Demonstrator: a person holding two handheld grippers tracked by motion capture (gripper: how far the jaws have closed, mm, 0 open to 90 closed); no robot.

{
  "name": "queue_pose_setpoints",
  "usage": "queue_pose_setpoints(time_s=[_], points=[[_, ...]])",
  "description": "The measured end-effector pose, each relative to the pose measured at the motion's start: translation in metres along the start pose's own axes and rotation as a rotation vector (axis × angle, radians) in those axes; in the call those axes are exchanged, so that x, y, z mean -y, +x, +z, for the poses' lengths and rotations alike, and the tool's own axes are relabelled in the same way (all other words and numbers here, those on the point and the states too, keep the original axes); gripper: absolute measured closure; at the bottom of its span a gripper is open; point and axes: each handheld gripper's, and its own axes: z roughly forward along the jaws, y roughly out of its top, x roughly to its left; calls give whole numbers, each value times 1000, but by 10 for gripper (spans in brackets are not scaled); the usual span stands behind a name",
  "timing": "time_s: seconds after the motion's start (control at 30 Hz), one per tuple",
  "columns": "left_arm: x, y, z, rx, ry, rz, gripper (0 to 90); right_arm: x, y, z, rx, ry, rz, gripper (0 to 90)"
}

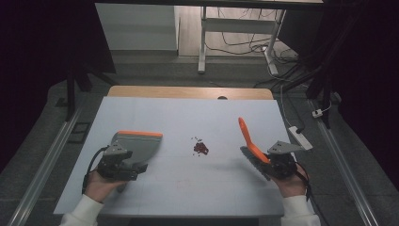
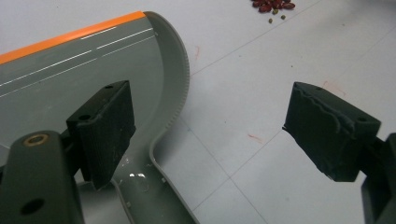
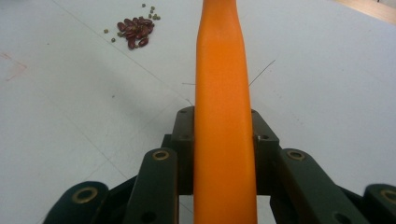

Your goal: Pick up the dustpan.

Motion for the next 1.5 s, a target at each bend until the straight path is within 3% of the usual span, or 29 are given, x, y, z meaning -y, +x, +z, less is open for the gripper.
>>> queue_pose_setpoints(time_s=[0.77,1.0,1.23,1.3,1.37,1.4,1.5], points=[[-4,-4,-2,-12,17,5,162,-1,1,-3,3,-28,15,700],[-10,-6,-7,-60,61,-20,163,-1,1,-4,10,-29,18,701],[-15,-9,-14,-83,49,-33,159,0,1,-3,19,-34,19,700],[-17,-9,-15,-91,51,-57,156,-1,1,-3,15,-38,26,701],[-19,-11,-17,-69,54,-93,153,-1,1,-4,22,-40,22,700],[-21,-13,-18,-68,57,-93,149,-1,1,-5,22,-42,23,701],[-27,-20,-17,-99,71,-90,144,0,1,-6,11,-51,27,700]])
